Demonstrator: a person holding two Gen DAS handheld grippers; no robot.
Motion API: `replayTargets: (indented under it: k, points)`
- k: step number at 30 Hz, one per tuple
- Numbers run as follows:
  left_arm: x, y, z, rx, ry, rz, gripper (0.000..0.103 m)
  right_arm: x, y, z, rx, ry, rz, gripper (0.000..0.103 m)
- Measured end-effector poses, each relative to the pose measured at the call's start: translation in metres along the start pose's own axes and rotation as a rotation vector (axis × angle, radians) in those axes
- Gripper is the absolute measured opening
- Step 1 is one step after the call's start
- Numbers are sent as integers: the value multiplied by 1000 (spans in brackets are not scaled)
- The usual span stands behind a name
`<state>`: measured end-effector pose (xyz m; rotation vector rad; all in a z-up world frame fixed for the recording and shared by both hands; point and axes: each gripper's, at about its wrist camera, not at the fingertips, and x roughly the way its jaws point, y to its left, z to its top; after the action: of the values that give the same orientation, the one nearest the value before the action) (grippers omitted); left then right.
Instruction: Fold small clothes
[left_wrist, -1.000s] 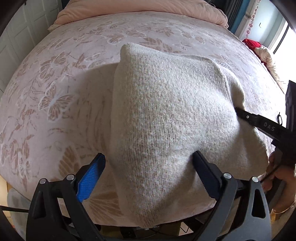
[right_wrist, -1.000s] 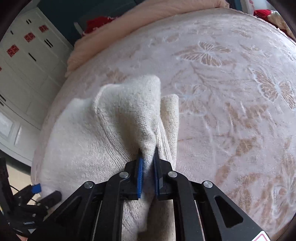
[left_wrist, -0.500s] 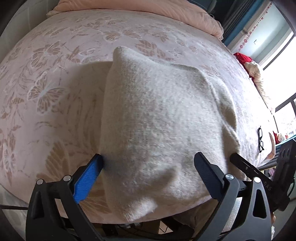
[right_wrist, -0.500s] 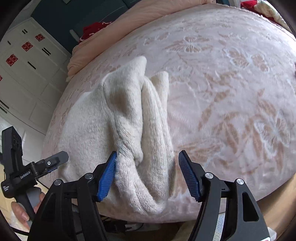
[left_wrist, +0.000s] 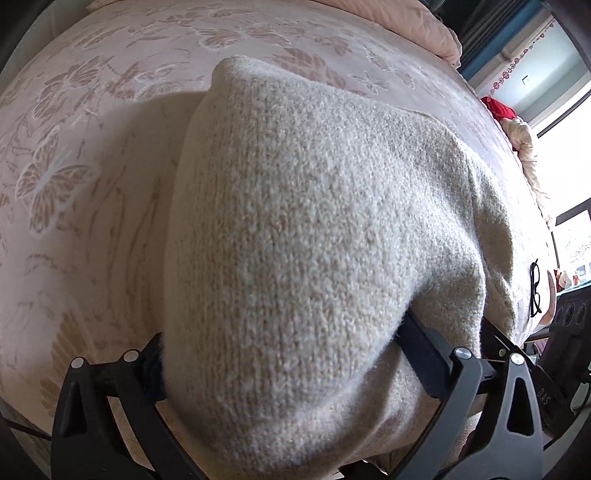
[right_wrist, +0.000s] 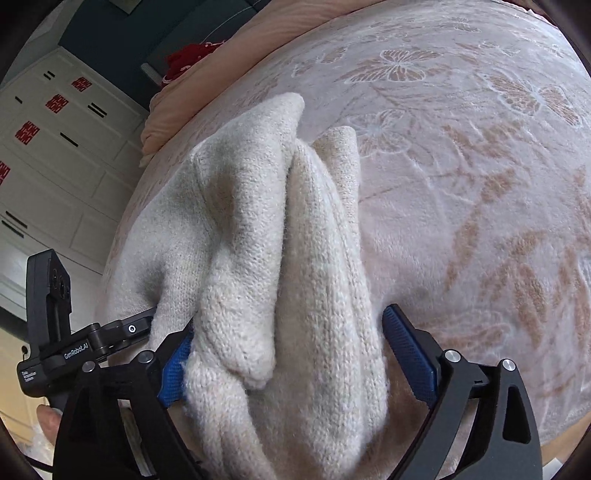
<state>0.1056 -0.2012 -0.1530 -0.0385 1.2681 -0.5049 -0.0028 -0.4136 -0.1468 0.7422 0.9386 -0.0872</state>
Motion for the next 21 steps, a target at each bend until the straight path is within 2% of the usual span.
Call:
replayTargets:
  k: [4,6,7,8,10,11,12,13,14,15,18,21]
  points:
    - [4,-2,3,6,-5,10,98,7,1,9,-1,-16,10,95]
    - [6,-4,6,4,1,12,98,8,0,13,12,-21,18,90]
    - [5,-4,6,1,7,11,98,8,0,15,16,-24,28,83]
    - [3,-4,7,3,12,7,98,7,0,16,27,-18,66,62]
    - [-2,-6,8,12,14,0,93,4,-5,17,84,-7,101,49]
    - [-6,-7,7,22,11,-2,86,1,-6,17,98,-10,112,39]
    - [-11,-9,7,33,4,-5,76,-5,-7,17,116,-19,129,36]
    - [-17,-12,6,50,-3,-10,70,-11,-7,16,134,-27,148,35]
    - [-24,-14,5,61,-7,-25,59,-17,-4,15,136,-37,159,34]
    - [-31,-17,4,71,-11,-35,52,-24,1,13,124,-50,161,34]
    - [-55,-28,0,98,-7,-85,47,-50,18,6,80,-97,150,34]
    - [-81,-43,-14,134,-17,-103,47,-81,24,-7,71,-143,151,34]
